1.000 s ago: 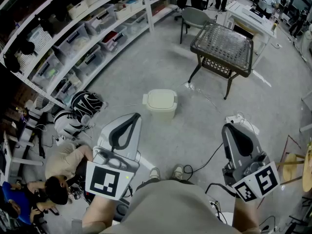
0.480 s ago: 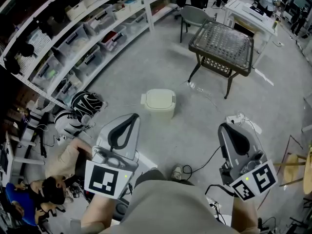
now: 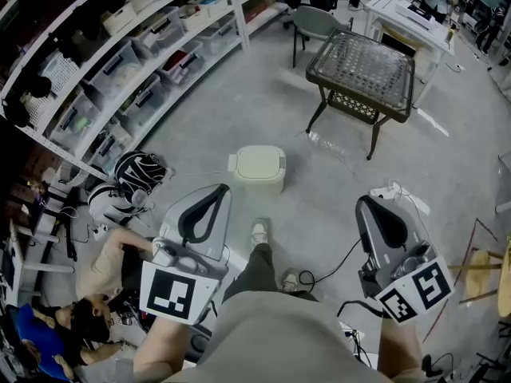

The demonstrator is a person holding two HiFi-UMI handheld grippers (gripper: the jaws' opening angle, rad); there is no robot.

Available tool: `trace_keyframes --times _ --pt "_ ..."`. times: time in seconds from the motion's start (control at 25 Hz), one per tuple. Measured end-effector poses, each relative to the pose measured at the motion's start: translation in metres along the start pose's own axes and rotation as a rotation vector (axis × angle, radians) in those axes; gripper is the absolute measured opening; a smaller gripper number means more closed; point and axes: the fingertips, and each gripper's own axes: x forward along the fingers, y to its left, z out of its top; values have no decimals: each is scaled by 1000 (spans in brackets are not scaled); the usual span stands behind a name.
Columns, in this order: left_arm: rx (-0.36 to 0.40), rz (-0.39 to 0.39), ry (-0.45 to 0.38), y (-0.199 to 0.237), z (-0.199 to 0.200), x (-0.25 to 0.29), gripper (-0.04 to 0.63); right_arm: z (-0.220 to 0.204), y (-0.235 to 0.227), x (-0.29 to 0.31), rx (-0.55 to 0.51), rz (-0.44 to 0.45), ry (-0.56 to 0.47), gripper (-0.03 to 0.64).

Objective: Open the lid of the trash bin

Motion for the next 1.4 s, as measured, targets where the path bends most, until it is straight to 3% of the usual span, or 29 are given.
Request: trace_keyframes --times 0.4,1.0,1.4 --pt "-16 -31 -4 51 -16 58 3 -8 -27 68 6 -36 38 3" --pt "-44 -30 62 215 -62 180 3 -23 -75 274 10 -58 156 3" --pt "-79 -24 86 256 -80 221 3 -14 -98 334 -14 -49 174 3"
